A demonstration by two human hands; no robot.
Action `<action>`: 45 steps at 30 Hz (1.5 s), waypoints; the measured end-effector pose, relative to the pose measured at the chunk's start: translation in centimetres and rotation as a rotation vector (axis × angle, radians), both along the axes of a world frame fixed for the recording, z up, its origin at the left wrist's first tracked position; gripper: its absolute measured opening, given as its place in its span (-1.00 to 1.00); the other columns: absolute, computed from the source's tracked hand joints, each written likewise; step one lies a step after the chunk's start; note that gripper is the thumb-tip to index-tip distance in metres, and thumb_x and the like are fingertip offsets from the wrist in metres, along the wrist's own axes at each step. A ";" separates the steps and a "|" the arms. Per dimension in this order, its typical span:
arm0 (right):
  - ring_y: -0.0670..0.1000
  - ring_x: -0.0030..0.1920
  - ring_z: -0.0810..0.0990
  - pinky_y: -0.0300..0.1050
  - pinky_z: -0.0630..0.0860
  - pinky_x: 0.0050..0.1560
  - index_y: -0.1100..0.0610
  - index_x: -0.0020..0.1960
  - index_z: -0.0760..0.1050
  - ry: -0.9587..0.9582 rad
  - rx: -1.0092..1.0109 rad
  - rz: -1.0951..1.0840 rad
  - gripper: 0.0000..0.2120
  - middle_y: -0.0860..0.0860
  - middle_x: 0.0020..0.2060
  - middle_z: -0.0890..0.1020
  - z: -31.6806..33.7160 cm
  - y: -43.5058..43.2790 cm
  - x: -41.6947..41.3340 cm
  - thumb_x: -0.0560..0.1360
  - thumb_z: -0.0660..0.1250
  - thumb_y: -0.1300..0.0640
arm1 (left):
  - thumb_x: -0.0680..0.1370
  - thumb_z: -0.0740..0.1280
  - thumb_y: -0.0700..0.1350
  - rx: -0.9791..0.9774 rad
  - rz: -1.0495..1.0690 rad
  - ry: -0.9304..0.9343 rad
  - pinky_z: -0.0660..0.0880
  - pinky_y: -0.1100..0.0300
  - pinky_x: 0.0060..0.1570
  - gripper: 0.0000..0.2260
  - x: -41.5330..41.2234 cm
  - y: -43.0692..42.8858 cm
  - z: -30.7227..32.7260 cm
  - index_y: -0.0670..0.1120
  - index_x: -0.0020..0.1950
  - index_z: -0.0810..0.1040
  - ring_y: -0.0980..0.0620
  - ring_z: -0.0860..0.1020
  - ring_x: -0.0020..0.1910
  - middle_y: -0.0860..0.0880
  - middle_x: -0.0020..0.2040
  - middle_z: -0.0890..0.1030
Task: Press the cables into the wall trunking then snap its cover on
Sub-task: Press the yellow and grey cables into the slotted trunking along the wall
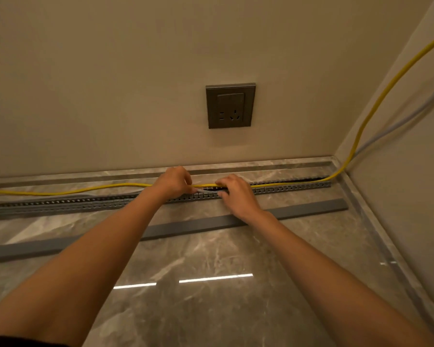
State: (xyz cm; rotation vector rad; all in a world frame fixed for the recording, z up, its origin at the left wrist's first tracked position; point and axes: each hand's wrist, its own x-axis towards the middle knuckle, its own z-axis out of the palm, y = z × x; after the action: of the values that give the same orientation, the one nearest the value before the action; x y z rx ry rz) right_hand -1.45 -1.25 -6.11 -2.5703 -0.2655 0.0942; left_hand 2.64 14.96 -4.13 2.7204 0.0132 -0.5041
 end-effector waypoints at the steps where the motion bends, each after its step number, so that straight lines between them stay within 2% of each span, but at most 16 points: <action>1: 0.15 0.22 0.47 0.01 0.37 0.27 0.18 0.26 0.47 0.016 0.012 -0.009 -0.68 0.15 0.20 0.54 0.0 0.7 0.1 0.52 0.26 0.20 | 0.48 0.41 -0.05 -0.023 -0.009 0.012 0.46 0.11 -0.08 -0.72 0.2 0.6 0.0 -0.21 0.07 0.64 -0.07 0.54 -0.06 -0.20 0.04 0.65; 4: 0.13 0.24 0.46 0.01 0.32 0.29 0.16 0.27 0.47 0.063 0.043 -0.075 -0.68 0.13 0.22 0.52 0.1 2.3 0.5 0.53 0.26 0.16 | 0.50 0.37 -0.01 -0.095 -0.006 0.067 0.36 0.17 -0.23 -0.69 0.6 2.1 0.0 -0.24 0.04 0.65 -0.01 0.47 -0.14 -0.14 -0.15 0.58; 9: 0.10 0.20 0.46 -0.04 0.25 0.30 0.14 0.08 0.56 0.121 0.095 -0.215 -0.82 0.11 0.15 0.53 -0.5 3.3 1.1 0.50 0.30 0.17 | 0.50 0.36 0.04 -0.117 -0.055 0.229 0.34 0.14 -0.15 -0.63 1.7 3.0 0.3 -0.27 0.06 0.61 -0.03 0.43 -0.10 -0.13 -0.12 0.53; 12: 0.10 0.20 0.48 -0.04 0.27 0.31 0.18 0.03 0.56 0.176 0.125 -0.214 -0.84 0.11 0.14 0.55 -0.5 2.8 1.5 0.48 0.33 0.16 | 0.49 0.38 0.00 -0.134 -0.094 0.270 0.36 0.13 -0.02 -0.67 1.8 2.7 0.9 -0.24 0.08 0.60 -0.03 0.44 -0.02 -0.09 -0.07 0.53; 17: 0.11 0.17 0.50 0.00 0.33 0.29 0.20 0.01 0.57 0.212 0.192 -0.234 -0.84 0.12 0.11 0.59 -0.2 2.6 1.7 0.46 0.35 0.17 | 0.44 0.45 -0.03 -0.035 -0.160 0.107 0.37 0.16 -0.21 -0.78 1.4 2.2 1.0 -0.16 -0.08 0.59 -0.02 0.47 -0.11 -0.14 -0.10 0.59; 22: 0.14 0.14 0.52 0.04 0.36 0.26 0.14 -0.04 0.48 0.208 0.226 -0.248 -0.87 0.14 0.05 0.62 -0.4 2.7 1.5 0.44 0.37 0.18 | 0.46 0.42 -0.01 0.099 -0.179 -0.102 0.48 0.02 -0.01 -0.71 -0.4 1.7 0.6 -0.23 0.00 0.59 -0.18 0.55 0.06 -0.21 0.06 0.62; 25: 0.15 0.09 0.52 0.04 0.36 0.21 0.07 -0.13 0.34 0.186 0.219 -0.239 -0.81 0.08 -0.12 0.56 -0.5 2.8 1.4 0.44 0.37 0.19 | 0.50 0.38 -0.04 0.128 -0.205 -0.207 0.48 0.02 -0.03 -0.75 -1.4 1.5 0.5 -0.22 0.00 0.57 -0.19 0.55 0.06 -0.20 0.09 0.60; 28: 0.07 -0.05 0.45 0.04 0.34 0.21 0.09 -0.16 0.33 0.151 0.170 -0.191 -0.83 0.04 -0.14 0.51 -0.4 2.8 1.3 0.45 0.34 0.20 | 0.54 0.32 -0.11 0.193 -0.286 -0.289 0.48 0.02 -0.04 -0.82 -2.0 1.6 0.4 -0.20 0.04 0.54 -0.20 0.54 0.06 -0.19 0.11 0.58; 32: -0.01 -0.09 0.37 0.01 0.32 0.18 0.11 -0.20 0.31 0.092 0.129 -0.167 -0.82 0.02 -0.15 0.44 -0.6 2.8 1.1 0.47 0.32 0.20 | 0.55 0.26 -0.23 0.314 -0.402 -0.347 0.38 0.07 -0.17 -0.89 -2.3 1.8 0.4 -0.17 0.04 0.53 -0.20 0.55 0.02 -0.18 0.09 0.60; 35: 0.10 0.01 0.43 -0.03 0.30 0.14 0.06 -0.27 0.30 0.068 0.140 -0.190 -0.77 0.08 -0.11 0.46 -0.8 3.0 0.8 0.46 0.33 0.20 | 0.56 0.22 -0.24 0.408 -0.456 -0.336 0.46 0.01 -0.09 -0.85 -2.2 1.3 0.9 -0.18 0.05 0.56 -0.22 0.56 0.04 -0.21 0.07 0.61; 38: 0.12 0.13 0.41 -0.05 0.24 0.21 0.15 -0.14 0.45 -0.024 0.053 -0.221 -0.92 0.13 0.03 0.49 -1.2 3.1 0.2 0.46 0.34 0.18 | 0.57 0.20 -0.21 0.454 -0.474 -0.346 0.48 0.02 -0.07 -0.80 -2.4 1.3 0.9 -0.18 0.07 0.59 -0.22 0.57 0.03 -0.22 0.04 0.62; 42: 0.11 0.09 0.40 -0.06 0.26 0.18 0.21 -0.06 0.51 -0.170 -0.057 -0.212 -0.90 0.14 0.01 0.50 -1.4 3.5 -0.6 0.50 0.29 0.18 | 0.58 0.19 -0.21 0.474 -0.455 -0.362 0.40 0.05 -0.18 -0.80 -3.0 1.6 0.6 -0.17 0.08 0.58 -0.20 0.57 0.01 -0.21 0.03 0.63; 45: 0.12 0.07 0.46 -0.02 0.32 0.17 0.22 -0.05 0.53 -0.185 -0.088 -0.178 -0.91 0.14 -0.02 0.55 -1.1 3.2 -0.8 0.50 0.26 0.26 | 0.58 0.19 -0.24 0.478 -0.455 -0.351 0.47 0.01 -0.11 -0.83 -3.3 1.4 0.4 -0.21 0.08 0.55 -0.20 0.57 0.01 -0.22 0.04 0.62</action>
State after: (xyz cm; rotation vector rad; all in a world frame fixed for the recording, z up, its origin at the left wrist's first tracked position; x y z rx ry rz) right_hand -2.24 1.97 -7.19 -2.6801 -0.1016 -0.2034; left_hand -0.62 16.39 -3.71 3.2532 -0.6693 -0.1377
